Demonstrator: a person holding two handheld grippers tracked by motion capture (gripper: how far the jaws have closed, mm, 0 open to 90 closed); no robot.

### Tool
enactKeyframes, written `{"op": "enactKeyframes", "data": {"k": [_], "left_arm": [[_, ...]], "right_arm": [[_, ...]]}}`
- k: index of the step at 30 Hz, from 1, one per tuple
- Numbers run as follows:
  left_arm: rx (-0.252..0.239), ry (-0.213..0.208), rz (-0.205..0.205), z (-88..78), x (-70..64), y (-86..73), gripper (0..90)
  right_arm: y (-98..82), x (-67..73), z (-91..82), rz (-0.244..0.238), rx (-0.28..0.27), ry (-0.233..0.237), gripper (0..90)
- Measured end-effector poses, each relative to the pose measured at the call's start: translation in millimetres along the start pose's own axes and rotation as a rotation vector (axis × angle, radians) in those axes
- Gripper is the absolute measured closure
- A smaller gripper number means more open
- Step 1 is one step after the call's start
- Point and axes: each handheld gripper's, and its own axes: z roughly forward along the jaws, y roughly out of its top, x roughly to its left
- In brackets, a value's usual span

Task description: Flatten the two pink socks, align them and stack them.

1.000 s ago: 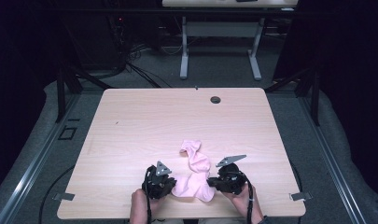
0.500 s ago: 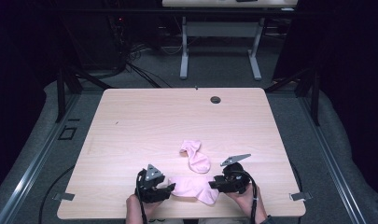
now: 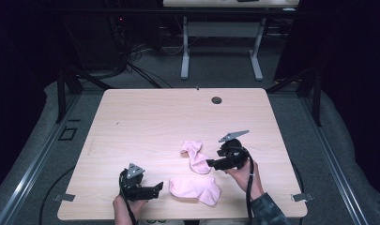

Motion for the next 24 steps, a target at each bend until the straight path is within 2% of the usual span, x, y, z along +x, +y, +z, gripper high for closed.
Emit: {"op": "enactKeyframes", "data": {"k": [4, 6, 10, 13, 15, 19, 20, 21, 24], "left_arm": [[-0.007, 0.002, 0.007, -1.2, -3.6, 2.2, 4.9], [-0.011, -0.010, 0.017, -1.0, -7.5, 5.7, 6.1], [-0.016, -0.058, 0.031, 2.9, -19.5, 19.2, 13.6], [-0.012, -0.096, 0.052, 9.8, -31.3, 35.8, 18.6], [-0.003, -0.127, 0.076, 18.9, -39.8, 50.2, 25.0], [0.055, -0.175, 0.082, 44.1, -50.5, 72.1, 31.6], [0.065, -0.171, 0.083, 48.3, -53.1, 75.3, 33.2], [0.076, -0.185, 0.089, 53.6, -54.7, 79.6, 34.8], [0.103, -0.193, 0.088, 66.7, -58.4, 89.3, 38.6]], "right_arm": [[20.0, -8.8, 8.3, -0.006, -0.009, -0.019, 39.2], [28.5, -18.2, 16.2, -0.006, -0.003, -0.024, 40.7], [38.8, -31.6, 31.4, -0.004, 0.020, -0.022, 44.3], [46.5, -37.6, 45.1, -0.027, 0.044, -0.017, 47.0], [51.2, -39.0, 53.2, -0.052, 0.049, -0.028, 50.5], [58.3, -45.0, 72.2, -0.077, 0.074, -0.014, 53.1], [60.0, -46.8, 76.8, -0.060, 0.066, 0.000, 54.3], [61.5, -48.4, 78.6, -0.060, 0.070, 0.011, 55.0], [64.4, -49.1, 88.6, -0.074, 0.084, 0.003, 57.6]]}}
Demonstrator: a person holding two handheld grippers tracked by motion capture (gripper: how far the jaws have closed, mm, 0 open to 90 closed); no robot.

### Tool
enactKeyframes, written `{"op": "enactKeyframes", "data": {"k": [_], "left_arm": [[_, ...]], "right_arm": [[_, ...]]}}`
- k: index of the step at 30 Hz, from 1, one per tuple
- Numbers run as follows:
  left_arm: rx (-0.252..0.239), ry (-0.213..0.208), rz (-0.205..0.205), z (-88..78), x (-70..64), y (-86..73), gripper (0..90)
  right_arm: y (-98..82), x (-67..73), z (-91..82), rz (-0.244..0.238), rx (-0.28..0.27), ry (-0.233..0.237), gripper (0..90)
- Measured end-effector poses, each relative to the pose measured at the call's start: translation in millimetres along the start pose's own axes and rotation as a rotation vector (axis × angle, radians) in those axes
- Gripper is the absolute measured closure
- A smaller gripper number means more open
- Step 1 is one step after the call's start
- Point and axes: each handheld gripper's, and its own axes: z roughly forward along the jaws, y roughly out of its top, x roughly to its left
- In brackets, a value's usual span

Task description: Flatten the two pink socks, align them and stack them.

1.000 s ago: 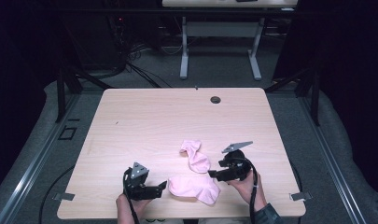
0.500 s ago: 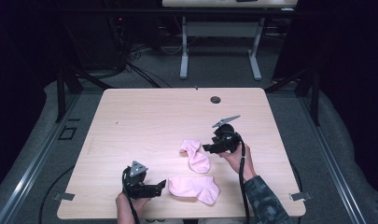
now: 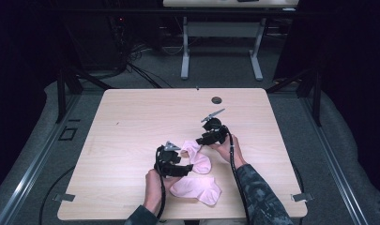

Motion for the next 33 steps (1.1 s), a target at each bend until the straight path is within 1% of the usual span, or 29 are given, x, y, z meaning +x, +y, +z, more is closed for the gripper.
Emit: {"op": "enactKeyframes", "data": {"k": [1, 2, 3, 5, 6, 8, 9, 10, 11, 12, 14, 15, 17, 18, 19, 20, 22, 23, 24, 25, 26, 27, 29, 30, 31, 32, 33], "left_arm": [[0.012, 0.009, 0.001, 3.7, -0.3, 2.8, 39.5], [0.023, 0.022, 0.003, 7.5, -1.0, 5.0, 41.0], [0.036, 0.020, 0.002, 10.9, -0.4, 6.7, 42.5], [0.058, 0.036, 0.005, 17.8, 0.6, 9.0, 45.6], [0.064, 0.030, -0.005, 21.1, 1.4, 9.6, 48.4], [0.085, 0.041, 0.001, 27.3, 2.0, 10.9, 52.7], [0.097, 0.041, 0.007, 29.8, 2.4, 11.5, 54.9], [0.101, 0.044, 0.004, 32.2, 1.9, 11.7, 56.9], [0.114, 0.041, 0.014, 34.1, 2.2, 12.1, 60.4], [0.116, 0.042, 0.015, 36.0, 1.7, 12.1, 63.3], [0.123, 0.039, 0.019, 38.5, 2.0, 11.9, 69.6], [0.123, 0.037, 0.020, 39.0, 2.3, 11.7, 73.5], [0.124, 0.034, 0.027, 39.2, 2.8, 11.6, 80.1], [0.123, 0.032, 0.028, 38.8, 3.4, 11.7, 82.3], [0.124, 0.035, 0.032, 38.0, 3.8, 11.8, 83.6], [0.126, 0.037, 0.040, 37.1, 4.7, 12.1, 84.0], [0.126, 0.044, 0.051, 35.0, 6.9, 12.4, 84.4], [0.128, 0.039, 0.058, 34.0, 8.5, 12.6, 84.5], [0.132, 0.038, 0.059, 33.2, 9.7, 12.8, 84.3], [0.132, 0.031, 0.057, 32.4, 10.8, 12.7, 84.0], [0.132, 0.023, 0.047, 32.0, 11.3, 12.5, 83.4], [0.131, 0.019, 0.046, 31.4, 11.9, 12.3, 81.4], [0.130, 0.010, 0.035, 30.1, 11.9, 11.8, 73.5], [0.128, 0.012, 0.035, 29.6, 11.2, 11.5, 70.4], [0.128, 0.010, 0.032, 29.6, 10.7, 11.2, 67.2], [0.132, 0.006, 0.032, 30.1, 10.6, 11.1, 65.0], [0.137, 0.011, 0.038, 30.4, 10.3, 10.9, 64.5]], "right_arm": [[0.8, -0.2, 3.4, -0.003, 0.023, 0.005, 58.0], [0.3, 0.7, 8.6, 0.009, 0.013, 0.000, 59.3], [0.1, 0.4, 11.6, 0.016, 0.024, -0.002, 60.6], [-0.9, -0.2, 16.2, 0.036, 0.019, 0.006, 64.4], [-0.5, -1.6, 16.4, 0.019, 0.038, 0.005, 66.8], [-0.7, -1.9, 18.1, 0.012, 0.052, 0.015, 71.6], [-1.6, -0.3, 20.1, 0.021, 0.042, 0.006, 73.9], [-1.9, -0.1, 21.1, 0.024, 0.043, 0.012, 76.1], [-2.9, 0.3, 22.2, 0.031, 0.036, 0.016, 78.4], [-2.8, -0.4, 21.9, 0.017, 0.051, 0.018, 80.3], [-3.8, -0.1, 22.0, 0.028, 0.049, 0.022, 84.9], [-3.8, -0.4, 21.5, 0.024, 0.054, 0.022, 86.2], [-4.1, -0.2, 20.2, 0.032, 0.059, 0.020, 87.8], [-4.0, -1.0, 19.0, 0.026, 0.062, 0.022, 89.1], [-4.4, -0.3, 17.9, 0.039, 0.052, 0.013, 90.0], [-5.1, 0.0, 16.8, 0.050, 0.036, 0.010, 90.0], [-5.4, -0.7, 11.6, 0.047, 0.039, 0.012, 90.0], [-6.1, -0.2, 10.0, 0.052, 0.027, 0.005, 90.0], [-6.1, -0.6, 7.0, 0.048, 0.031, 0.006, 89.9], [-6.0, -1.1, 4.8, 0.046, 0.012, 0.006, 89.5], [-5.5, -1.6, 2.9, 0.043, -0.007, 0.004, 83.8], [-3.9, -1.7, 2.3, 0.034, -0.019, 0.004, 79.4], [-0.8, 0.3, 5.3, -0.002, -0.033, 0.010, 70.1], [1.0, 2.0, 8.7, -0.020, -0.028, 0.005, 66.5], [2.5, 3.8, 13.5, -0.031, -0.019, 0.006, 65.7], [3.9, 5.4, 19.2, -0.050, -0.007, 0.011, 62.5], [4.6, 6.4, 22.4, -0.054, -0.004, 0.007, 61.7]]}}
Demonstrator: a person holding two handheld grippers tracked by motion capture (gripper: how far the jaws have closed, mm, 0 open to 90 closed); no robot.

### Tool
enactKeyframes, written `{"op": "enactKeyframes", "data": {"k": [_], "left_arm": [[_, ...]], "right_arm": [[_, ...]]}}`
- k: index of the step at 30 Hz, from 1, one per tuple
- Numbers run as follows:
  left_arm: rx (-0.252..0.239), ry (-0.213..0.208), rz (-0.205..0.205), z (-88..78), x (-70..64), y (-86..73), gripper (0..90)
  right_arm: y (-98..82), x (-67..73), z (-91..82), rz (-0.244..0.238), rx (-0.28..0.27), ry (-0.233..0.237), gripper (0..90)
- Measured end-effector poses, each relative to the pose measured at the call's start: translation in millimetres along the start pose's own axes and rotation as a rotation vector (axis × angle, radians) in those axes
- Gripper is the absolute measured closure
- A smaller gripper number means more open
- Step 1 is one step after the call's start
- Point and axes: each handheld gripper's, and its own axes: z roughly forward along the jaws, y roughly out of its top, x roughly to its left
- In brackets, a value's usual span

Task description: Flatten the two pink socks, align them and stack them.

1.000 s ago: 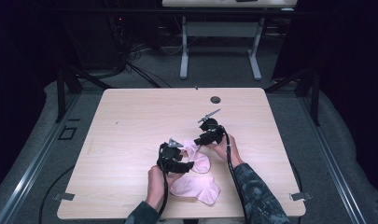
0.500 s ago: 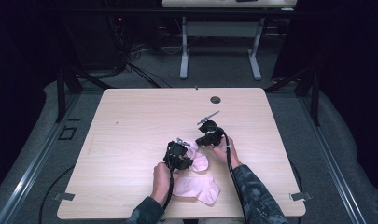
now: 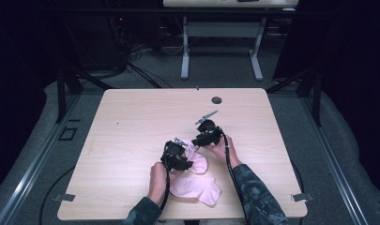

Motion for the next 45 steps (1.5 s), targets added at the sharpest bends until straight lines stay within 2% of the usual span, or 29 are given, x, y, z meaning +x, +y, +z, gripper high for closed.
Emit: {"op": "enactKeyframes", "data": {"k": [4, 6, 8, 10, 12, 13, 16, 18, 19, 23, 24, 26, 28, 29, 30, 31, 33, 34, 36, 37, 39, 41, 42, 43, 45], "left_arm": [[0.013, 0.004, 0.002, 2.3, -0.6, -0.7, 65.3], [0.013, 0.006, 0.001, 3.4, -0.6, -1.3, 68.6], [0.014, 0.004, 0.002, 3.5, 0.3, -1.5, 73.5], [0.014, 0.011, 0.007, 3.6, 0.7, -2.0, 79.7], [0.018, 0.016, 0.022, 3.0, 1.4, -2.3, 83.2], [0.021, 0.022, 0.030, 2.3, 1.7, -2.4, 83.8], [0.028, 0.048, 0.049, -1.9, 4.1, -1.2, 84.6], [0.029, 0.050, 0.059, -5.2, 6.9, 0.1, 84.6], [0.027, 0.050, 0.061, -6.7, 8.1, 0.8, 84.6], [0.040, 0.051, 0.084, -9.5, 10.7, 6.4, 84.4], [0.042, 0.063, 0.095, -9.5, 9.8, 8.8, 84.4], [0.047, 0.056, 0.109, -8.5, 8.8, 12.7, 84.1], [0.064, 0.063, 0.123, -4.0, 6.5, 16.9, 82.7], [0.076, 0.079, 0.123, -2.0, 5.6, 18.5, 79.6], [0.084, 0.098, 0.121, -1.2, 4.8, 19.7, 72.1], [0.081, 0.102, 0.113, -1.4, 4.4, 19.6, 66.6], [0.065, 0.125, 0.098, -6.2, 3.4, 18.4, 55.6], [0.048, 0.118, 0.092, -10.2, 2.8, 17.1, 54.6], [0.019, 0.104, 0.088, -18.4, -1.8, 14.0, 47.9], [0.010, 0.096, 0.090, -20.7, -4.8, 13.0, 47.0], [-0.006, 0.082, 0.118, -25.3, -15.4, 11.2, 43.8], [-0.001, 0.048, 0.137, -24.0, -25.3, 10.8, 42.6], [0.018, 0.049, 0.161, -19.9, -31.0, 11.1, 43.5], [0.032, 0.037, 0.170, -16.5, -32.9, 11.5, 44.8], [0.068, 0.033, 0.186, -5.8, -35.8, 12.1, 48.8]], "right_arm": [[1.1, 2.1, 10.1, -0.005, 0.024, -0.011, 67.6], [-0.2, 3.0, 11.2, 0.007, 0.012, -0.009, 74.6], [-0.7, 2.1, 9.6, -0.003, 0.028, -0.002, 80.6], [-2.2, 2.2, 10.0, 0.025, 0.014, 0.017, 82.7], [-2.9, 0.7, 8.2, 0.021, 0.026, 0.012, 83.4], [-3.8, 1.4, 7.8, 0.043, 0.013, 0.004, 83.5], [-6.4, 0.1, -4.6, 0.072, 0.013, -0.011, 83.5], [-10.0, 0.0, -18.9, 0.088, -0.021, -0.031, 83.5], [-11.4, 0.2, -23.9, 0.091, -0.016, -0.040, 83.4], [-24.8, 4.2, -41.1, 0.125, -0.024, -0.060, 83.2], [-28.6, 4.4, -44.6, 0.122, -0.012, -0.065, 83.2], [-37.6, 5.2, -49.5, 0.154, -0.016, -0.069, 83.1], [-46.3, 6.0, -52.9, 0.176, -0.020, -0.081, 83.0], [-50.6, 6.5, -54.1, 0.188, -0.019, -0.084, 82.6], [-54.9, 6.9, -54.7, 0.200, -0.010, -0.091, 82.1], [-59.3, 7.1, -55.7, 0.209, -0.006, -0.100, 81.2], [-67.3, 5.6, -60.7, 0.225, -0.016, -0.088, 74.4], [-70.8, 4.8, -65.2, 0.230, -0.035, -0.090, 72.0], [-75.8, 1.1, -74.5, 0.231, -0.085, -0.078, 62.8], [-76.8, -1.7, -78.5, 0.222, -0.102, -0.077, 60.9], [-76.2, -2.9, -82.2, 0.205, -0.119, -0.052, 55.5], [-73.4, -0.7, -79.8, 0.166, -0.102, -0.046, 51.5], [-72.0, 1.1, -75.9, 0.152, -0.097, -0.047, 51.6], [-70.6, 2.0, -71.1, 0.112, -0.086, -0.042, 51.7], [-68.5, 4.1, -61.8, 0.072, -0.059, -0.046, 53.6]]}}
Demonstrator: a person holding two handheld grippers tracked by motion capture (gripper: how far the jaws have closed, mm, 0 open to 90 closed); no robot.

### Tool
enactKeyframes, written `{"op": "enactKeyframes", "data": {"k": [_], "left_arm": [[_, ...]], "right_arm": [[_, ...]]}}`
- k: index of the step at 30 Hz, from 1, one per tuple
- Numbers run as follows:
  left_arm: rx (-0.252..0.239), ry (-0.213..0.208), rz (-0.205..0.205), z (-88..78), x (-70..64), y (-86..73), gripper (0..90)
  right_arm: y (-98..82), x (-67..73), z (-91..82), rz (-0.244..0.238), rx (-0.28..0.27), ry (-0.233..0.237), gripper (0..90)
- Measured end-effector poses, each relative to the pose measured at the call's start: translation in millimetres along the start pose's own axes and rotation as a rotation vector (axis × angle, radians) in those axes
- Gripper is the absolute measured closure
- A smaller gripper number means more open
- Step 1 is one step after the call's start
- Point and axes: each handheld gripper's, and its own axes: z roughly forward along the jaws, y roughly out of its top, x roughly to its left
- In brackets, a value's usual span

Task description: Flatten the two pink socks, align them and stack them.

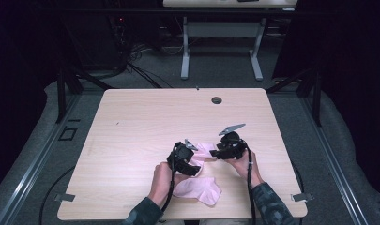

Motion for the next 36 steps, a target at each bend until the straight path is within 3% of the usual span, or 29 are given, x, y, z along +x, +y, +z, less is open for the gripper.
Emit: {"op": "enactKeyframes", "data": {"k": [4, 7, 12, 19, 23, 26, 29, 31, 33, 36], "left_arm": [[0.052, -0.010, 0.012, 15.3, 2.2, -0.3, 60.1], [0.049, -0.010, 0.020, 15.7, 5.2, -1.5, 73.0], [0.049, -0.022, 0.023, 14.3, 13.6, -4.4, 88.1], [0.067, -0.005, 0.014, 8.3, 30.6, -9.8, 87.4], [0.075, 0.010, 0.013, 4.2, 38.4, -12.5, 81.5], [0.038, 0.023, -0.015, -8.1, 41.7, -15.8, 70.3], [-0.033, 0.009, -0.002, -24.4, 34.8, -19.7, 61.3], [-0.043, -0.013, 0.025, -25.6, 30.3, -21.4, 59.4], [-0.019, -0.039, 0.040, -19.5, 28.1, -22.6, 56.5], [0.025, -0.048, 0.056, -6.5, 26.3, -24.8, 56.1]], "right_arm": [[1.4, 1.4, 12.7, -0.045, 0.033, -0.003, 61.4], [1.7, 2.6, 18.6, -0.071, 0.061, -0.001, 74.2], [-0.5, 3.3, 21.8, -0.060, 0.053, -0.011, 87.3], [-8.4, 1.4, 15.3, 0.054, 0.050, -0.004, 87.4], [-14.8, 6.7, 6.8, 0.100, 0.073, -0.011, 78.6], [-16.9, 9.4, -7.9, 0.037, 0.020, -0.041, 70.5], [-16.5, 7.0, -26.7, -0.067, -0.046, -0.051, 64.4], [-15.8, 5.6, -31.1, -0.117, -0.040, -0.004, 61.1], [-18.1, 10.2, -24.3, -0.157, -0.008, 0.026, 55.8], [-23.0, 14.9, -9.3, -0.168, 0.027, 0.046, 53.0]]}}
